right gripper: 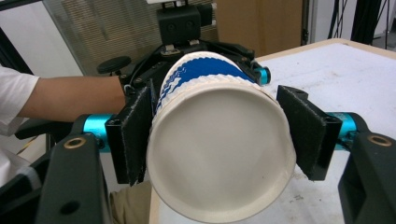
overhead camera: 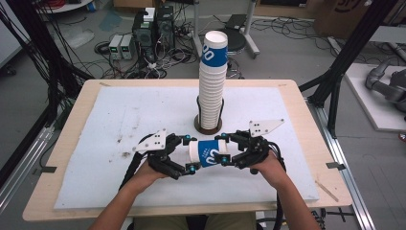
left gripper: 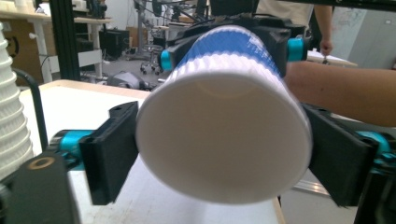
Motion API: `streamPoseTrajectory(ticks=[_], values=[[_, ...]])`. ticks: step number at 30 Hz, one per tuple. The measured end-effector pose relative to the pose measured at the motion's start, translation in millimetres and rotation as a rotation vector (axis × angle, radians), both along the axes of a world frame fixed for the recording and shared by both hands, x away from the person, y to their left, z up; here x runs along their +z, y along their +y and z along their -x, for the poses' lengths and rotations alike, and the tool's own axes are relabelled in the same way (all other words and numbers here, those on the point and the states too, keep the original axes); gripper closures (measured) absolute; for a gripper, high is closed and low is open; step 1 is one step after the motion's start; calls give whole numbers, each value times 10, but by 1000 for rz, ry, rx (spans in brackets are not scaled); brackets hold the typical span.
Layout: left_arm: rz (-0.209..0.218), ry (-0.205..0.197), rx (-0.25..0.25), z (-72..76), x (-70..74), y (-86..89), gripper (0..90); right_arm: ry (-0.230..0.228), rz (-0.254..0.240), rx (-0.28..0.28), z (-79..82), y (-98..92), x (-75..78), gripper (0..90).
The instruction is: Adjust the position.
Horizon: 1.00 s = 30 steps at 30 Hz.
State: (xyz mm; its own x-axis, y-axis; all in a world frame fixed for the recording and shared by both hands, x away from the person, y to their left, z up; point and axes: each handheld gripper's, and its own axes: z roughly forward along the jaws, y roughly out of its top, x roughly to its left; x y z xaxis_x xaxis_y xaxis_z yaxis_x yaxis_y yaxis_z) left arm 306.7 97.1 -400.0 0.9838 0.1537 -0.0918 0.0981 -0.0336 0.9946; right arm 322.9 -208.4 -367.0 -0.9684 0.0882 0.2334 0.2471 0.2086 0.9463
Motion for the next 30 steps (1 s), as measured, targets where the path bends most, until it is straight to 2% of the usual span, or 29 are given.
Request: streamPoseTrajectory(ticks=[7, 13, 17, 22, 24, 28, 30], values=[[-6, -17, -2, 13, 32, 14, 228, 5, -9, 1, -4, -19, -8, 315], [-38, -46, 4, 32, 79, 17, 262, 16, 6, 2, 5, -23, -9, 313], [-47, -49, 11, 31, 92, -3, 267, 23, 5, -10, 5, -31, -12, 302], [-55, -45, 20, 25, 93, -13, 275, 25, 1, -43, 15, -46, -1, 228], [-53, -43, 25, 19, 91, -15, 280, 25, -1, -50, 17, -55, 6, 224], [-69, -46, 33, 14, 117, -19, 280, 5, 6, -71, 17, -74, 25, 214], [-91, -50, 39, 15, 147, -8, 280, -15, 16, -88, 30, -94, 57, 207]])
